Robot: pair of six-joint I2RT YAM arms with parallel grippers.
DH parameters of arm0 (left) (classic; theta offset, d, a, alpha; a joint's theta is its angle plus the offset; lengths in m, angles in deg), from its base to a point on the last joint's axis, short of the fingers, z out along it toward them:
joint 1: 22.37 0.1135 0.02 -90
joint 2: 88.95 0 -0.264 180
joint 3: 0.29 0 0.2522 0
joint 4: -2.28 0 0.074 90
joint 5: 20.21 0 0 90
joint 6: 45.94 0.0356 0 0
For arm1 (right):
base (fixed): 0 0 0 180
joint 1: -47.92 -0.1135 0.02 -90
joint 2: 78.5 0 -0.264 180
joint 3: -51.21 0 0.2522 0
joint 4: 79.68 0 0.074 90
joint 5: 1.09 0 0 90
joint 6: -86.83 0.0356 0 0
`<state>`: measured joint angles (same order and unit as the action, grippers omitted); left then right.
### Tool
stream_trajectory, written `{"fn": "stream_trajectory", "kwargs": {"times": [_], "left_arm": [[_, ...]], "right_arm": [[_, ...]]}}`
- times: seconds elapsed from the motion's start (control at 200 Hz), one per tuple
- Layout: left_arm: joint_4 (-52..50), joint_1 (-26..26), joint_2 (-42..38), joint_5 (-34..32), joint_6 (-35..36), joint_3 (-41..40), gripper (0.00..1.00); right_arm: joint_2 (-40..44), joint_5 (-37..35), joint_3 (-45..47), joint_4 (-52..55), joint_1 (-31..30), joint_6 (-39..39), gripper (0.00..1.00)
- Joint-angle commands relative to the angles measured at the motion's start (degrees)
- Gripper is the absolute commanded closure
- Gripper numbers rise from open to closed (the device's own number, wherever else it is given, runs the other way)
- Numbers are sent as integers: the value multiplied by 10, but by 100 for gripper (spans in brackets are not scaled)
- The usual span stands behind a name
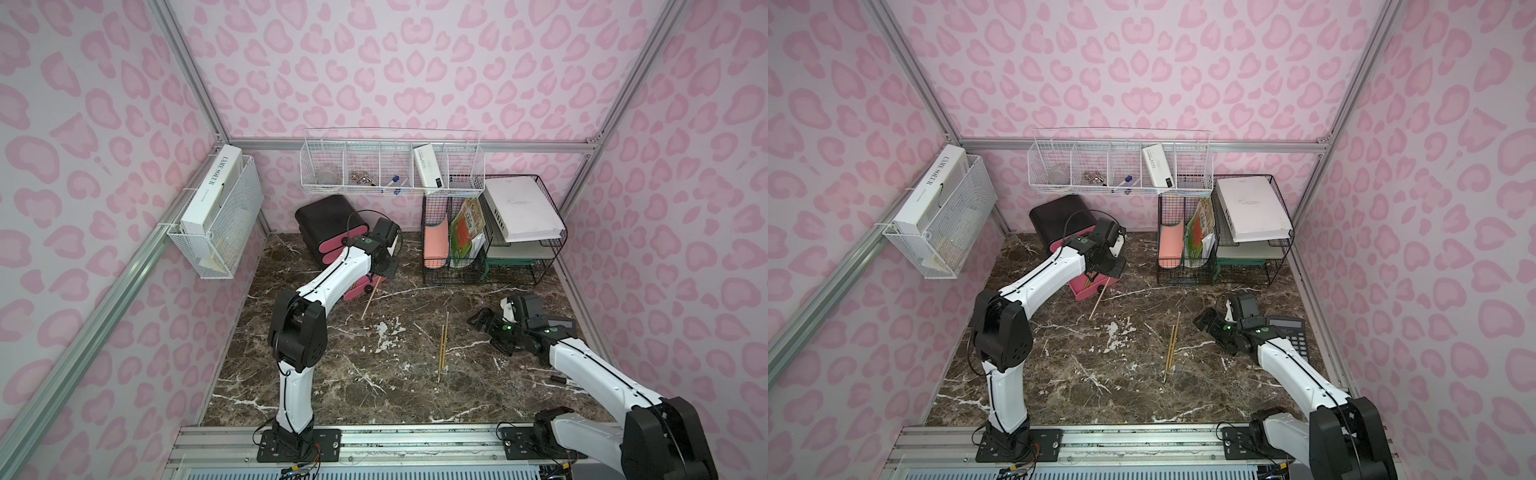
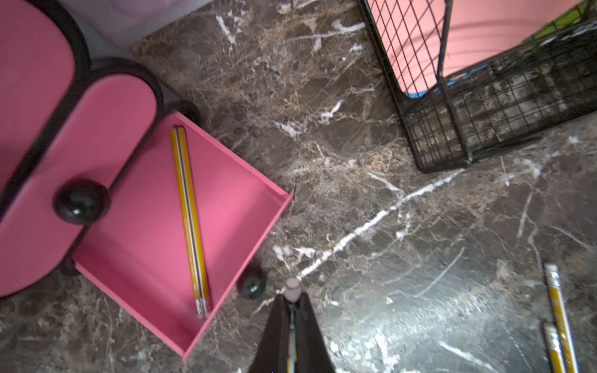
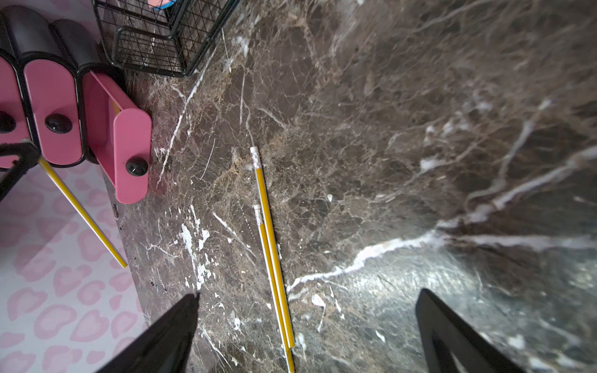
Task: Please place the pencils in the drawer according to their color
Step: Place the pencil in the drawer.
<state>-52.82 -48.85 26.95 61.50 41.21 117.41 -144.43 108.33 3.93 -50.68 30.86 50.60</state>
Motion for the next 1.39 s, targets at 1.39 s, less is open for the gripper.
{"fn": "stream_trajectory", "kwargs": {"times": [1.39], "left_arm": [[81,89,146,-34,123,122,100]], "right_arm": [[-15,-40,-17,-3,-53,31,3]]}}
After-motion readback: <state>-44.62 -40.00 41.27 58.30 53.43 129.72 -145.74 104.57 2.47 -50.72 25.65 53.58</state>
